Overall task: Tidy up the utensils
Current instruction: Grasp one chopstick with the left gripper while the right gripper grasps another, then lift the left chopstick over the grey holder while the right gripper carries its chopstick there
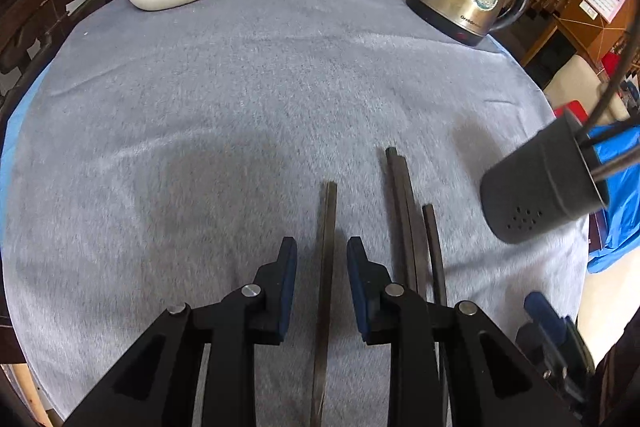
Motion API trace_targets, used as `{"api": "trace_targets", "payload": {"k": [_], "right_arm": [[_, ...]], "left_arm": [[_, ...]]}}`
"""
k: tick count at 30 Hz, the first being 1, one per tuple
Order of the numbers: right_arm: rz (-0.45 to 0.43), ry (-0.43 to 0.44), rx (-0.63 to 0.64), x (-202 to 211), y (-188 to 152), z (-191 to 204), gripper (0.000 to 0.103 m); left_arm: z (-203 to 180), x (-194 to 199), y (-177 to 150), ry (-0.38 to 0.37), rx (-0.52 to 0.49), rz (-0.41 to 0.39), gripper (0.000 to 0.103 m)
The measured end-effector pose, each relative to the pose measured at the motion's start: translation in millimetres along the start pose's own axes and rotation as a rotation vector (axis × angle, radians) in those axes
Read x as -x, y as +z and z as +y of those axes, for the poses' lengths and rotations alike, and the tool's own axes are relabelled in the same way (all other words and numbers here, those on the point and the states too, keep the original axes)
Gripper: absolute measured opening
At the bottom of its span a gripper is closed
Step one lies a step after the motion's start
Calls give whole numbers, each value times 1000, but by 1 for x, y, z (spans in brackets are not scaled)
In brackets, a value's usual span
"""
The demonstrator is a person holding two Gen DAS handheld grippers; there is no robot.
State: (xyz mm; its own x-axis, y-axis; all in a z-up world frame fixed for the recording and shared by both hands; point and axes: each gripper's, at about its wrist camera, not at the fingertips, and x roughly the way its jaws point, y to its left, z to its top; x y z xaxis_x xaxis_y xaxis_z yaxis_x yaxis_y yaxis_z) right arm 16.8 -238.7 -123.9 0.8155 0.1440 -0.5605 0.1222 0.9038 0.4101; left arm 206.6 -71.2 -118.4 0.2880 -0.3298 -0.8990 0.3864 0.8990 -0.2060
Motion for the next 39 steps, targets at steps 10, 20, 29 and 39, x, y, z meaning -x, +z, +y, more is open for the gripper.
{"api": "trace_targets", "payload": {"k": [10, 20, 29, 39], "right_arm": [[24, -4, 35, -4, -1, 5, 39], [77, -25, 70, -14, 5, 24, 30], [200, -89, 145, -56, 35, 63, 13], [333, -168, 84, -97, 49, 59, 10]], "left_arm": [[-2, -6, 10, 3, 0, 7, 6], [4, 55, -12, -17, -9, -150, 6], [20, 106, -26, -75, 19, -250, 5], [24, 157, -33, -117, 11, -354, 5]]}}
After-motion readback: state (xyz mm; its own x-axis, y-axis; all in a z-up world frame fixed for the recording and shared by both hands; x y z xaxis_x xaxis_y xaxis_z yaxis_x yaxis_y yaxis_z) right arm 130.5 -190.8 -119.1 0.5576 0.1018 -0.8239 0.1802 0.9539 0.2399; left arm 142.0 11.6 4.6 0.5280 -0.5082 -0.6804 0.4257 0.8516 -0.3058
